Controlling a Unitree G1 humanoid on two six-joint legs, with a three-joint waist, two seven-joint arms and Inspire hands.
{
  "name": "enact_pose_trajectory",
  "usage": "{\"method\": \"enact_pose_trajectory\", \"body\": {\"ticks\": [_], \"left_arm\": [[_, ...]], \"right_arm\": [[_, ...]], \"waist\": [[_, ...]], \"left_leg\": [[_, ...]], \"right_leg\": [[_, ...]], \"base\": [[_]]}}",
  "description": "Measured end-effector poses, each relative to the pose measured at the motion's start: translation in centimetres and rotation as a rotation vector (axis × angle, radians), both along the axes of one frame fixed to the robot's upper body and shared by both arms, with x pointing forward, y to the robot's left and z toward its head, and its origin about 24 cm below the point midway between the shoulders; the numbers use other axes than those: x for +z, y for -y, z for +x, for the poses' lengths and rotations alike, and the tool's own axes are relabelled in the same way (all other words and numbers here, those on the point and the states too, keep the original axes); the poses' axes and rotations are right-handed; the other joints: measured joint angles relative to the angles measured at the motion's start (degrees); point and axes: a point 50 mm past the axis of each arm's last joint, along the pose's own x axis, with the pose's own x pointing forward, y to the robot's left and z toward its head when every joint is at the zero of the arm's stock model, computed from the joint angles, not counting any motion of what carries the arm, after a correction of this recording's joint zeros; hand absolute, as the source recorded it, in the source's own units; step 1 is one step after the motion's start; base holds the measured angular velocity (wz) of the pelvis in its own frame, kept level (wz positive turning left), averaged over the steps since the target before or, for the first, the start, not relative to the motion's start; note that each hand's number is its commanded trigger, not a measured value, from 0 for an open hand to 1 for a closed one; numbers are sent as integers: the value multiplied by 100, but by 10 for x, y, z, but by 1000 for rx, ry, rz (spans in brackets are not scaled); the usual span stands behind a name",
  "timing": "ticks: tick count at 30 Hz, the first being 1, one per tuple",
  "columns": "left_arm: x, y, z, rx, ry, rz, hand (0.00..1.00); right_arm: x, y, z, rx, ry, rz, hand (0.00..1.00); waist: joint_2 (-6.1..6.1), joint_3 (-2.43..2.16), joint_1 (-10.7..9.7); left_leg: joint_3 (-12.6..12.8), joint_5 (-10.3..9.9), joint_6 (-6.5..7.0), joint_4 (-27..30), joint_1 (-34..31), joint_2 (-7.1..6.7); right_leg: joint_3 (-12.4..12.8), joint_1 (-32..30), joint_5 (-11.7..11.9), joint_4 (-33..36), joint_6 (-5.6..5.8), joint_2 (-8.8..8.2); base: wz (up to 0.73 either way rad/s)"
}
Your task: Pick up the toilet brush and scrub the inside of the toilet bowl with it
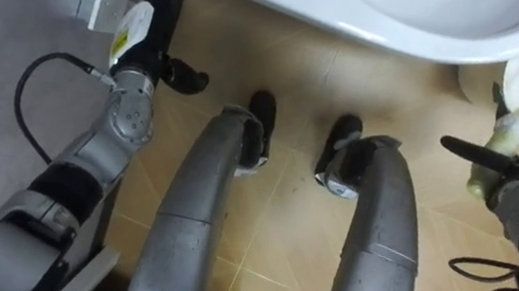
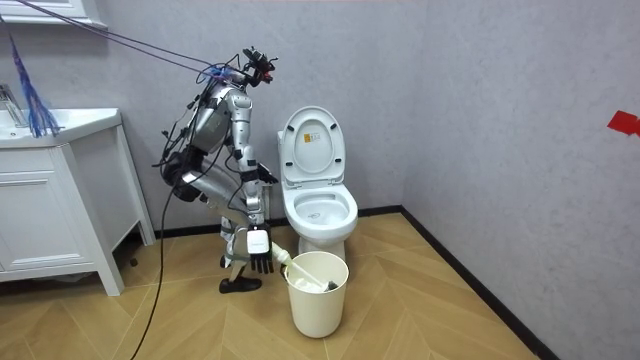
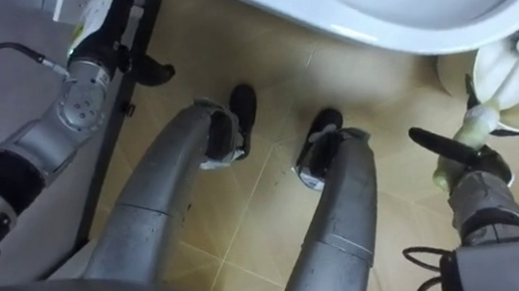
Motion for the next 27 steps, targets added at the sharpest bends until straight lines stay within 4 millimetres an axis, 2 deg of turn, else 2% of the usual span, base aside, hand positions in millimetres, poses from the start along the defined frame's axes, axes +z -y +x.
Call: {"method": "enact_pose_trajectory", "body": {"ticks": [5, 12, 21, 27], "left_arm": [[2, 1, 1, 8, 9, -29, 0], [6, 1, 1, 3, 23, -27, 0], [6, 2, 0, -4, 25, -35, 0], [-5, 5, -9, -10, -17, -50, 0]], "right_arm": [[0, -1, 1, -33, 39, 51, 100], [-2, 1, -3, -23, 37, 60, 100], [-4, 5, -9, -37, 39, 66, 100], [-8, 2, -11, -85, 59, 133, 100]], "waist": [[5, -2, -5], [12, -4, 9], [25, -12, 118], [26, -13, 140]], "left_leg": [[17, -69, 3, 145, -84, -8], [90, -172, 56, 373, -142, -47], [191, -205, 106, 426, -146, -39], [176, -198, 142, 421, -23, -29]], "right_leg": [[43, -89, -26, 127, 21, -9], [156, -194, -142, 400, 109, -32], [208, -254, -142, 471, 110, -88], [166, -99, -147, 442, 109, -90]], "base": [[-3], [2], [-3], [0]]}}
